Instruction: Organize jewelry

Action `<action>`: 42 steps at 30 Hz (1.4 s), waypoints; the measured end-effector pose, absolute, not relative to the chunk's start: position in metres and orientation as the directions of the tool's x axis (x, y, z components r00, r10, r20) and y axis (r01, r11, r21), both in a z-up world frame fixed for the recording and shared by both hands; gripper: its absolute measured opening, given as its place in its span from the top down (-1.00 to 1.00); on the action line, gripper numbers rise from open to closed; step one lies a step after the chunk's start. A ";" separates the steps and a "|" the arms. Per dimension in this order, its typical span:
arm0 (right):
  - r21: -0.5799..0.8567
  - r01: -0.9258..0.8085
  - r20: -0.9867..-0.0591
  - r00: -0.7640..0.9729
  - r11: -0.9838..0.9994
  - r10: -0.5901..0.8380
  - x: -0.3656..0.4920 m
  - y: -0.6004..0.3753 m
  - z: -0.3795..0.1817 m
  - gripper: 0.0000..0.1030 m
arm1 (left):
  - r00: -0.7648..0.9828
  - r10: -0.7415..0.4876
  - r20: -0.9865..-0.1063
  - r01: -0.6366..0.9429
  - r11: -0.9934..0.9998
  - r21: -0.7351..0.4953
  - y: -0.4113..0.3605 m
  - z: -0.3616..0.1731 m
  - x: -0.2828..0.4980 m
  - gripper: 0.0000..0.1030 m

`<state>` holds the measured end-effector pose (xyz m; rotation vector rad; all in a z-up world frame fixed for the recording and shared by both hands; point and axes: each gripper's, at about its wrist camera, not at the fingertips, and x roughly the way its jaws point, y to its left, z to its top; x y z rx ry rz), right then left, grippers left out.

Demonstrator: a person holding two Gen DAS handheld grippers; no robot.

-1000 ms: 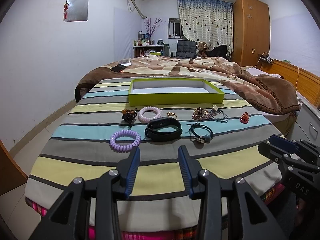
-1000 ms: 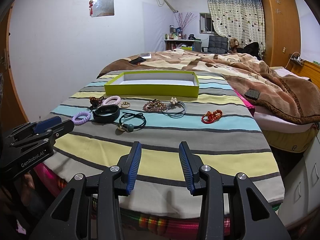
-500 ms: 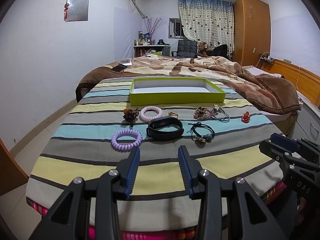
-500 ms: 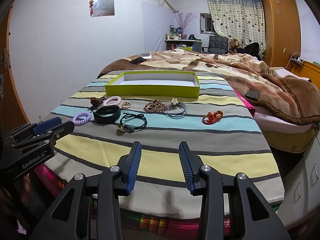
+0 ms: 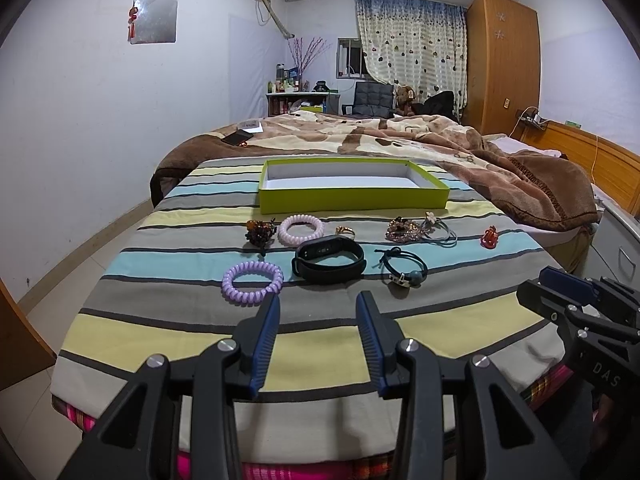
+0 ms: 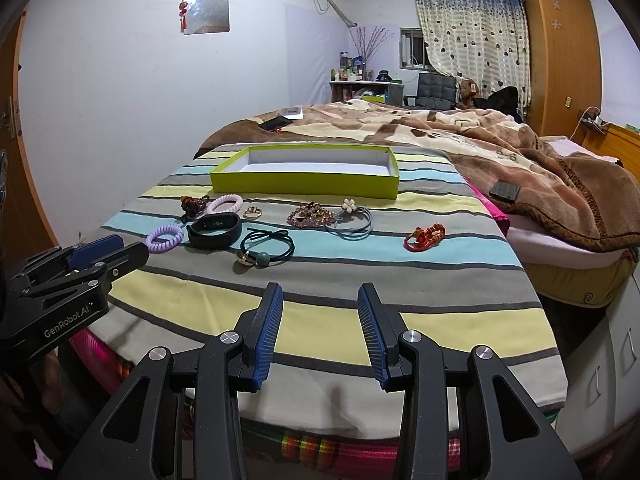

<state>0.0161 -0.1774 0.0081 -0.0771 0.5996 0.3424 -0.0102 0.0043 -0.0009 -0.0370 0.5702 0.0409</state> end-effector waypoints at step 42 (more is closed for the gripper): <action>0.032 -0.350 -0.580 0.757 0.936 0.302 0.023 -0.170 0.004 0.22 | 0.831 0.019 -0.556 -0.049 0.998 -0.039 0.009 -0.004 -0.005 0.20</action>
